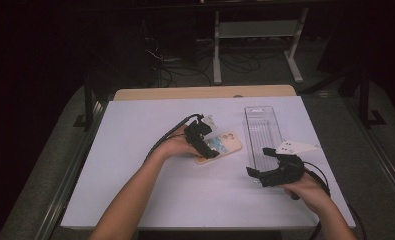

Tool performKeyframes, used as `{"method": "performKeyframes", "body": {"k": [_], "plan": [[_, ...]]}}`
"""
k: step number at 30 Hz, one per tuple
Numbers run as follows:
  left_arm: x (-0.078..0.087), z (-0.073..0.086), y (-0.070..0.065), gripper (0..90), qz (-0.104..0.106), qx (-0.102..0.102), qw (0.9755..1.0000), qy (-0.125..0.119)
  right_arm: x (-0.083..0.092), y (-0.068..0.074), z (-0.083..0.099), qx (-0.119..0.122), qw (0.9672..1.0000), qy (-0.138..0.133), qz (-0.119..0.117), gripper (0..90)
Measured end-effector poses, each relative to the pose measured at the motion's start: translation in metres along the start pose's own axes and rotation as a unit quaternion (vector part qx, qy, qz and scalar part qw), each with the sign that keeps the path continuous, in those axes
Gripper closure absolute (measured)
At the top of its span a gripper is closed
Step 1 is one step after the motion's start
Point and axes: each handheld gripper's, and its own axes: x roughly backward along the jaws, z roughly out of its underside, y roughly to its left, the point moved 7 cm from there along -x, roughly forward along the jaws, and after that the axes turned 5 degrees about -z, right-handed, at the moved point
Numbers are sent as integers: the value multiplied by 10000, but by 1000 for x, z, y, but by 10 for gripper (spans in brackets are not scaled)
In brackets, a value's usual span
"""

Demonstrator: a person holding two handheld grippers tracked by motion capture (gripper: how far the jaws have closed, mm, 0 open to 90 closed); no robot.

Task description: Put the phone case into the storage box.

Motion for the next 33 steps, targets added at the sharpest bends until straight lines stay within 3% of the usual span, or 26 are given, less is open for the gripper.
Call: {"method": "performKeyframes", "body": {"k": [4,8,9,14,33], "plan": [[-4,2,-1,1,-27,-19,10000,56,0,0,0,-3,10000,0,4,55],[-8,2,-2,1,-52,86,9999,4,0,0,0,-2,10000,-1,-2,55],[-7,4,-2,1,-57,17,10000,72,0,0,0,-1,10000,1,-2,55],[-12,4,-4,1,-82,159,9998,-19,0,0,0,-2,10000,0,0,55],[-15,9,-4,4,-54,163,9998,80,0,0,0,7,10000,4,1,55]]}}
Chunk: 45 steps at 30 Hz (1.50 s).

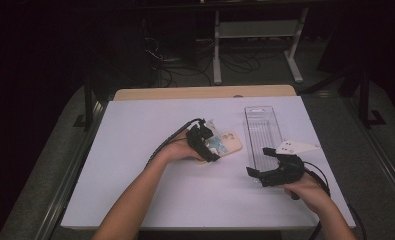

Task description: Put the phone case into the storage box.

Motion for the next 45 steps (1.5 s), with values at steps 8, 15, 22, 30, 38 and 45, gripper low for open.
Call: {"method": "performKeyframes", "body": {"k": [8,15,22,30,38,45], "plan": [[1,0,1,52,-70,-14,9999,-92,0,0,0,-4,10000,-3,4,55],[1,0,0,69,-118,-141,9998,-37,0,0,0,-1,10000,0,3,56],[2,1,-2,86,-146,-101,9998,-74,0,0,0,4,10000,-2,7,55],[3,2,-2,100,-137,-113,9998,-116,0,0,0,0,10000,-4,15,56],[3,2,-1,110,-98,-155,9997,-134,0,0,0,1,10000,-6,16,56],[4,2,-2,113,-25,-160,9998,-145,0,0,0,-3,10000,0,7,56]]}}
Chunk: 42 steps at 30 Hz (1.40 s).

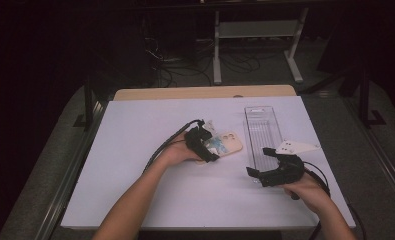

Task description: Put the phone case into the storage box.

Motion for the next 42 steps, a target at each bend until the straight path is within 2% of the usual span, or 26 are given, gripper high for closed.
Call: {"method": "performKeyframes", "body": {"k": [11,12,21,29,34,35,38,42], "plan": [[10,-4,-5,112,146,54,9998,-122,0,0,0,1,10000,0,2,57],[13,-4,-6,112,162,-13,9998,-103,0,0,0,1,10000,-2,3,56],[33,-5,-10,112,220,65,9994,-247,0,0,0,4,10000,1,2,56],[53,2,-9,112,281,132,9992,-251,0,0,0,-1,10000,1,5,57],[69,3,-9,112,221,134,9992,-314,0,0,0,1,10000,1,7,57],[72,4,-10,112,228,191,9991,-314,0,0,0,1,10000,0,7,57],[81,6,-8,112,208,124,9992,-317,0,0,0,2,10000,1,6,57],[89,10,-9,112,238,168,9989,-368,0,0,0,-4,10000,-8,2,57]]}}
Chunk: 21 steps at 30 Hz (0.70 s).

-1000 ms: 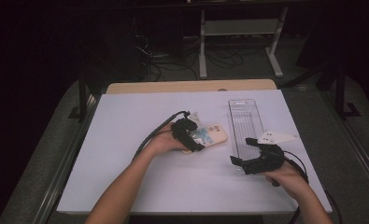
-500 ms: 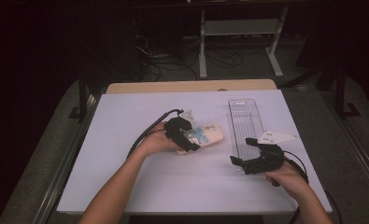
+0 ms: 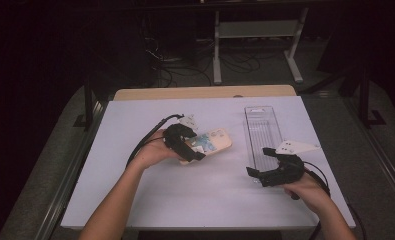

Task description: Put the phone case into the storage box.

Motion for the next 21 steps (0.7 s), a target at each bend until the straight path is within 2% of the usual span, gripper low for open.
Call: {"method": "performKeyframes", "body": {"k": [10,16,21], "plan": [[25,8,-7,112,91,-176,9998,-67,0,0,0,4,10000,22,-44,57],[40,18,-10,112,159,-289,9994,-66,0,0,0,28,10000,67,-58,57],[44,25,-8,112,248,-320,9992,-44,-1,1,0,53,9998,176,-110,56]]}}
